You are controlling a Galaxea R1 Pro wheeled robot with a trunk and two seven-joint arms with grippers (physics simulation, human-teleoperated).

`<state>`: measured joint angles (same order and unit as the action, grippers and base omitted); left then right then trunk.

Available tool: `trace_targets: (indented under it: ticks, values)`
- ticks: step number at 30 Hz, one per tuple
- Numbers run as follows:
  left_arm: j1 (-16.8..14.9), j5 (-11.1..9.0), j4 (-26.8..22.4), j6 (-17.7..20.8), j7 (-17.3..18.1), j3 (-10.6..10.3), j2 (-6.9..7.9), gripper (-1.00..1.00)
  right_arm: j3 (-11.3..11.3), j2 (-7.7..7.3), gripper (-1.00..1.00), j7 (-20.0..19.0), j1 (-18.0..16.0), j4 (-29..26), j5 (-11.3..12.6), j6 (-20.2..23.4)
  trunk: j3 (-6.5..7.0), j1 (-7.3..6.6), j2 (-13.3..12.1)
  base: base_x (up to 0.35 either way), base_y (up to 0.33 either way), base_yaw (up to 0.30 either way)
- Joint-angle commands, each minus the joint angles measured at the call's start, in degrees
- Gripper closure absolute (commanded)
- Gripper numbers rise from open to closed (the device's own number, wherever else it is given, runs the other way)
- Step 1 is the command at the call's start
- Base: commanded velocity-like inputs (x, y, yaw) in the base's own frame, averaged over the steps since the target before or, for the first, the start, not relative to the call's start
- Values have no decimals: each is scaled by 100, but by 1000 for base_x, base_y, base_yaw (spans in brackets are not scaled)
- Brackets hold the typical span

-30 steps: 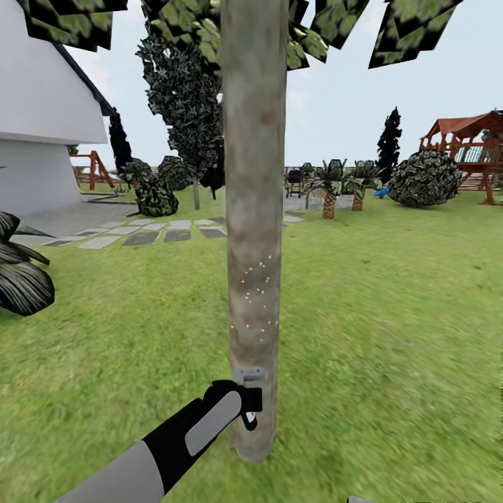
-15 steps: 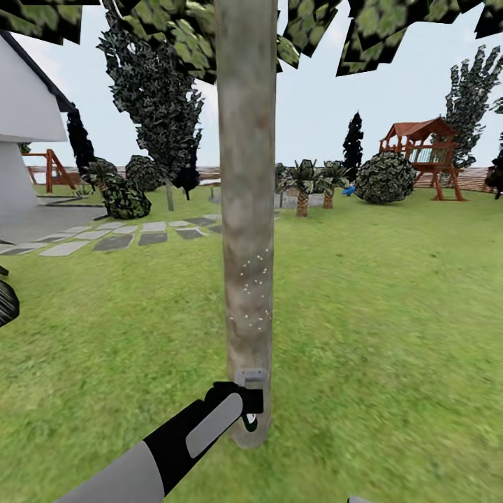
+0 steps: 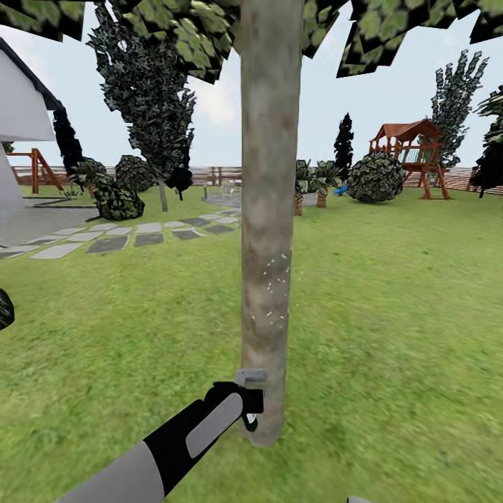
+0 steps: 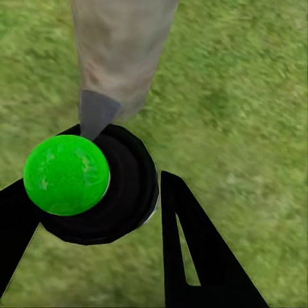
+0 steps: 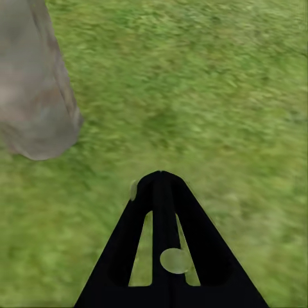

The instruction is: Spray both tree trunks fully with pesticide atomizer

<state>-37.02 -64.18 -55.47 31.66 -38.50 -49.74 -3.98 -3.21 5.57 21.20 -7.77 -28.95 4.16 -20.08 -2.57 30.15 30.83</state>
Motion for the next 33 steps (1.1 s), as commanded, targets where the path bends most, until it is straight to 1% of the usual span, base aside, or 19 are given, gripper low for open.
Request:
trace_targets:
  ticks: [1, 5, 15, 23, 33]
  values:
    - [-7, -42, -8, -1, -44, -12, 3, 100, -39, -3, 100, 34, -5, 2, 43, -23, -10, 3, 11, 0, 350, -35]
    - [-7, -42, -8, 0, -40, -10, 3, 100, -46, -3, 100, 33, -5, 3, 36, -23, 1, 3, 11, 0, 350, -168]
    - [-7, -44, -8, 5, -39, -11, 3, 100, -40, -3, 100, 33, -5, 4, 49, -23, 6, 3, 11, 0, 350, -270]
    - [-7, -47, -8, 7, -36, -12, 3, 100, -42, -3, 100, 33, -5, -2, 51, -23, 6, 3, 11, 0, 350, -117]
    - [-7, -51, -8, 7, -43, -14, 3, 100, 2, -3, 100, 38, -5, -5, 58, -23, 6, 3, 11, 16, 350, -233]
